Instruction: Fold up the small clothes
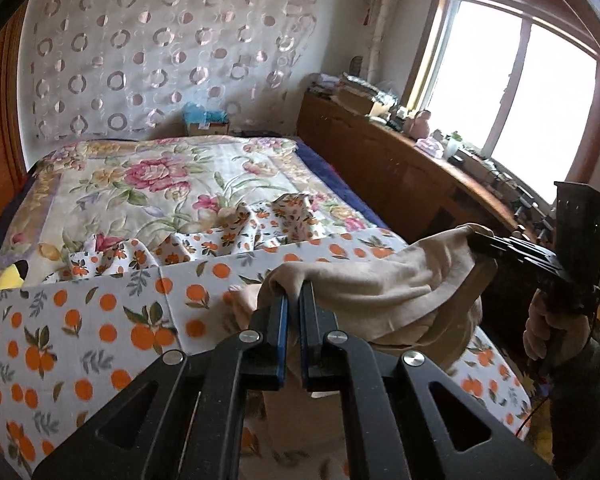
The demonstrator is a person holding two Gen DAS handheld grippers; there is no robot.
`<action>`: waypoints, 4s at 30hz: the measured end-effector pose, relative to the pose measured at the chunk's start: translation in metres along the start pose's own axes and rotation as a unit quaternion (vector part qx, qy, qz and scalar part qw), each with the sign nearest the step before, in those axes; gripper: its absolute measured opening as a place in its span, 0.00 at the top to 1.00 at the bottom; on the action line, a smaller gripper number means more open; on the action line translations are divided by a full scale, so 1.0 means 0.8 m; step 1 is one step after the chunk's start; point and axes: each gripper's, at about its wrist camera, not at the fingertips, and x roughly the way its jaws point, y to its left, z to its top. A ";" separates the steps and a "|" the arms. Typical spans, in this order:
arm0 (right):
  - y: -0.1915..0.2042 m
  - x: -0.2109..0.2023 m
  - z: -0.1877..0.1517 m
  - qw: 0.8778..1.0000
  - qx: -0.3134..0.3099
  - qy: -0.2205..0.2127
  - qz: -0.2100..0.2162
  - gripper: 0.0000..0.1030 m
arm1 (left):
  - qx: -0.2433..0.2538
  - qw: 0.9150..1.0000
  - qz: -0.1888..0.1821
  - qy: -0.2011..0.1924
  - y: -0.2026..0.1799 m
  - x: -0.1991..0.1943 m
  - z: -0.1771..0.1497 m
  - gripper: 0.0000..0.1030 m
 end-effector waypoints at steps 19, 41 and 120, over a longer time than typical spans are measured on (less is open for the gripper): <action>-0.015 0.025 0.018 0.996 -0.032 0.051 -0.060 0.62 | 0.008 0.997 0.016 0.070 0.034 0.032 -0.037 0.49; -0.010 0.076 0.064 0.993 -0.095 0.066 0.021 0.98 | 0.051 0.997 0.002 0.055 0.027 0.084 -0.013 0.49; -0.070 -0.036 -0.036 0.986 0.019 0.140 -0.087 0.98 | 0.028 0.998 0.002 0.056 0.028 0.060 -0.023 0.53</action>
